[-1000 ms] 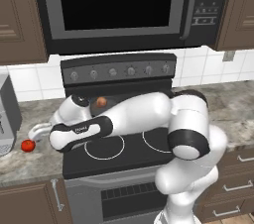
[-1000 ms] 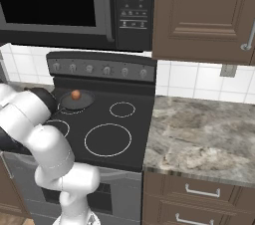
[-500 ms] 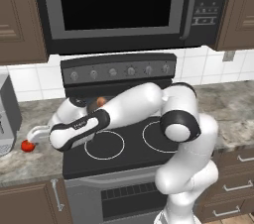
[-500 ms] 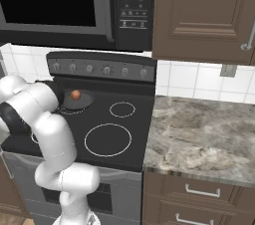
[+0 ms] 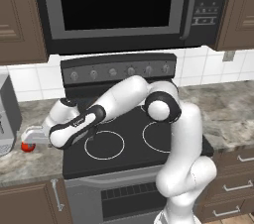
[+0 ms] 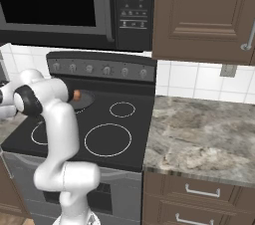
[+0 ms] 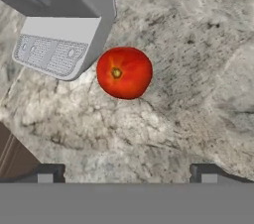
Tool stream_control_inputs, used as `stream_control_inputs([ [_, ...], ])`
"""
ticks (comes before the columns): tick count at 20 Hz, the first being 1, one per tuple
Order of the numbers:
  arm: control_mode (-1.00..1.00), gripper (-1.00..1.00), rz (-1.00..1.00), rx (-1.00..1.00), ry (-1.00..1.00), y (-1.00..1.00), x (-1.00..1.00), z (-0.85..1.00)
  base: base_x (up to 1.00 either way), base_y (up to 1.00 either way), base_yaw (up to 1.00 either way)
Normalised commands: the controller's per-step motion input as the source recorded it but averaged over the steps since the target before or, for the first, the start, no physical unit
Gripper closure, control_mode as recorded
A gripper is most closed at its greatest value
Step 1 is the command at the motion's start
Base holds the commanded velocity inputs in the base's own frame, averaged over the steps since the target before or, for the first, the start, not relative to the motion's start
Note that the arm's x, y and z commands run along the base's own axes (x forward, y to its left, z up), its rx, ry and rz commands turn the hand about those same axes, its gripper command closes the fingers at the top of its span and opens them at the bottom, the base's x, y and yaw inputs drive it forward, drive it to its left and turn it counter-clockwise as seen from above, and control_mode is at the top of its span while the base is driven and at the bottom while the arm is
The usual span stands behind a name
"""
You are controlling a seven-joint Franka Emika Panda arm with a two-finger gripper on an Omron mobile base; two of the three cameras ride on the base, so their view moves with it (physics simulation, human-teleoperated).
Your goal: Put the tomato and onion in the pan. Then turn on the rear left burner and set the heat to medium.
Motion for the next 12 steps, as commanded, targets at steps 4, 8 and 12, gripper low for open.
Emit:
stream_control_inputs([
  [4,-1.0,-1.0,-0.02,-0.05,0.04,0.33,0.19,-0.02,0.0,0.0,0.0],
  [8,-1.0,-1.0,0.0,-0.03,0.0,0.19,0.18,0.0,0.0,0.0,0.0],
  [12,-1.0,-1.0,0.0,-0.02,0.0,0.0,0.18,-0.11,0.0,0.0,0.0],
])
